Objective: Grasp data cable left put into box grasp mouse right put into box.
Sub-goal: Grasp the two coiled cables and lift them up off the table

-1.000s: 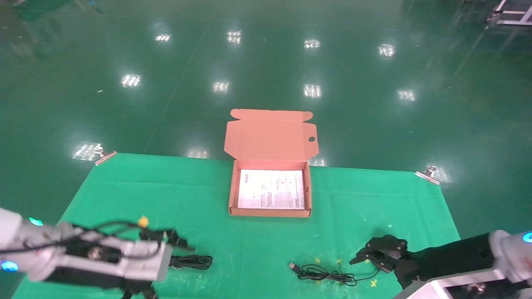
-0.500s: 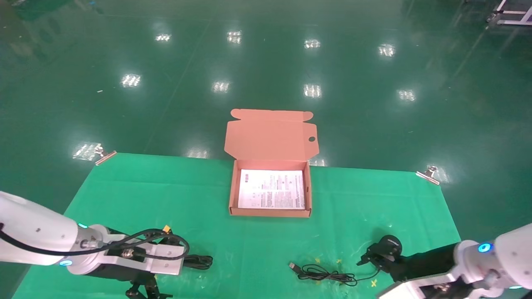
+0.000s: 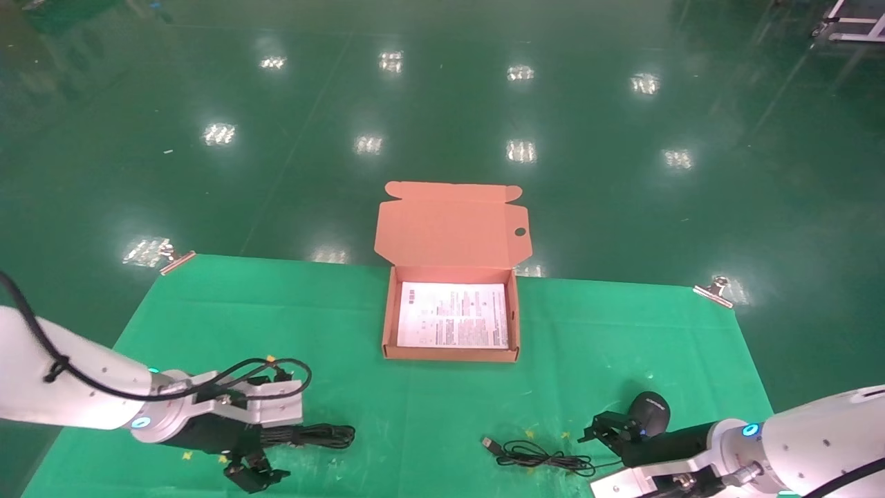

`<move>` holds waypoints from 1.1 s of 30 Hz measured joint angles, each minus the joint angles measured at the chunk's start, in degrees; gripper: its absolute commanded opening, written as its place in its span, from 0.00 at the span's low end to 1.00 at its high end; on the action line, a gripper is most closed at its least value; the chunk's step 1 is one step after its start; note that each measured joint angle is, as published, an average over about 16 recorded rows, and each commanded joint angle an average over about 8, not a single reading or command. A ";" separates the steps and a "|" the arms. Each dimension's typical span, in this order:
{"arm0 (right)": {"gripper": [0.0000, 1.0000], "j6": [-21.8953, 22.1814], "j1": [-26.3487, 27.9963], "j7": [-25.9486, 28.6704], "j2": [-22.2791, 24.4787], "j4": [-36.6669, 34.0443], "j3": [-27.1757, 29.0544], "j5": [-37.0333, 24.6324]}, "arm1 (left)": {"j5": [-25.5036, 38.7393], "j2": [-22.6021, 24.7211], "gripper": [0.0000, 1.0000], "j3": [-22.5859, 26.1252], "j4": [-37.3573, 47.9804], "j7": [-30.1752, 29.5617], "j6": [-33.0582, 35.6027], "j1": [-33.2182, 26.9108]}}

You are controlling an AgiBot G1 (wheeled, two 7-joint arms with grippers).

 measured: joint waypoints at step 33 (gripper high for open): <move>0.00 8.75 0.11 0.08 -11.45 -17.39 -1.85 -5.63 | -1.83 7.61 0.00 -1.02 27.04 13.66 -8.64 -3.66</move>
